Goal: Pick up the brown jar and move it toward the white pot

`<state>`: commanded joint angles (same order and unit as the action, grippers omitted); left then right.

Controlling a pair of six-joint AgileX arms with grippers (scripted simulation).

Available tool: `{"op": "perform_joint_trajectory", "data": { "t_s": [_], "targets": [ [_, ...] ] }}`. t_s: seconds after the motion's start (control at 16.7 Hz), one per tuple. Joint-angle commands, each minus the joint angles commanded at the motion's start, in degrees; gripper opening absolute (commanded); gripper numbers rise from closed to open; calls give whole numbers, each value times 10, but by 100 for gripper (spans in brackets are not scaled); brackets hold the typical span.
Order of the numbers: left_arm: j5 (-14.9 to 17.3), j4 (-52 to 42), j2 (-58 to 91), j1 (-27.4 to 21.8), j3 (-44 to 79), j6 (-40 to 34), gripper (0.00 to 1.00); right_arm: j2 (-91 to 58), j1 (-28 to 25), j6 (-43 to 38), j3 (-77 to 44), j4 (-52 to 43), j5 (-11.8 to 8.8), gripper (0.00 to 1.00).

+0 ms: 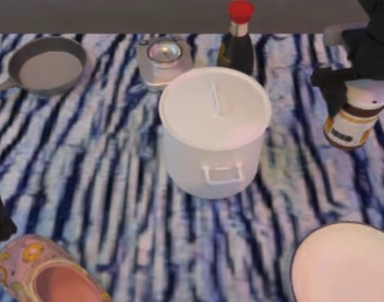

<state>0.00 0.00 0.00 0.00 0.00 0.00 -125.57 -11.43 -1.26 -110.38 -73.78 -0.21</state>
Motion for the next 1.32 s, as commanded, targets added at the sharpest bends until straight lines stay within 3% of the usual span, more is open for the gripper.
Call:
{"op": "perform_joint_trajectory", "data": {
  "t_s": [0.18, 0.36, 0.66, 1.02, 1.26, 1.32],
  "targets": [
    [0, 0, 0, 0, 0, 0, 100, -16, -24, -99, 0, 12, -1, 0],
    [0, 0, 0, 0, 0, 0, 100, -26, -38, -144, 1, 17, -2, 0],
    [0, 0, 0, 0, 0, 0, 100, -24, -36, -147, 4, 18, -2, 0],
    [0, 0, 0, 0, 0, 0, 100, -42, -41, -149, 79, 113, -2, 0],
    [0, 0, 0, 0, 0, 0, 100, -45, -41, -149, 85, 119, -2, 0],
    [0, 0, 0, 0, 0, 0, 100, -45, -41, -149, 85, 119, -2, 8]
  ]
}}
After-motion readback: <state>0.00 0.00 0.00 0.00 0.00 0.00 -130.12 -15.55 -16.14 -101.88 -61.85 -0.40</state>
